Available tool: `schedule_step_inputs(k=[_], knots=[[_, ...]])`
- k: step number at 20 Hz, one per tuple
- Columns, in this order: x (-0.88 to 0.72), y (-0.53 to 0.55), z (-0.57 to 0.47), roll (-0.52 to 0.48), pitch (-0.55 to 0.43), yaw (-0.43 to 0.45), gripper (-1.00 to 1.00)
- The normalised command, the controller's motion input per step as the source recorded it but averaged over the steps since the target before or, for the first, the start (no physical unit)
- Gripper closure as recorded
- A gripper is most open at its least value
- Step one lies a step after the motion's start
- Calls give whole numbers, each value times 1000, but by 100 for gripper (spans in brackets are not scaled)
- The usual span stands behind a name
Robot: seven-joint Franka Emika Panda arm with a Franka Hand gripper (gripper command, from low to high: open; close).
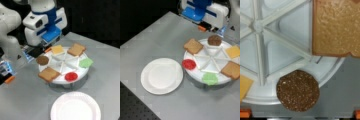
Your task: Ingredient selection for cheeseburger or sandwich
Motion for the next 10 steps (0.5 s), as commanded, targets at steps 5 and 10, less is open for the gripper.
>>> schedule_step_inputs(k=[5, 10], knots=[[25, -104, 14, 231, 90, 306, -100], [50, -326, 30, 221, 85, 125, -100]])
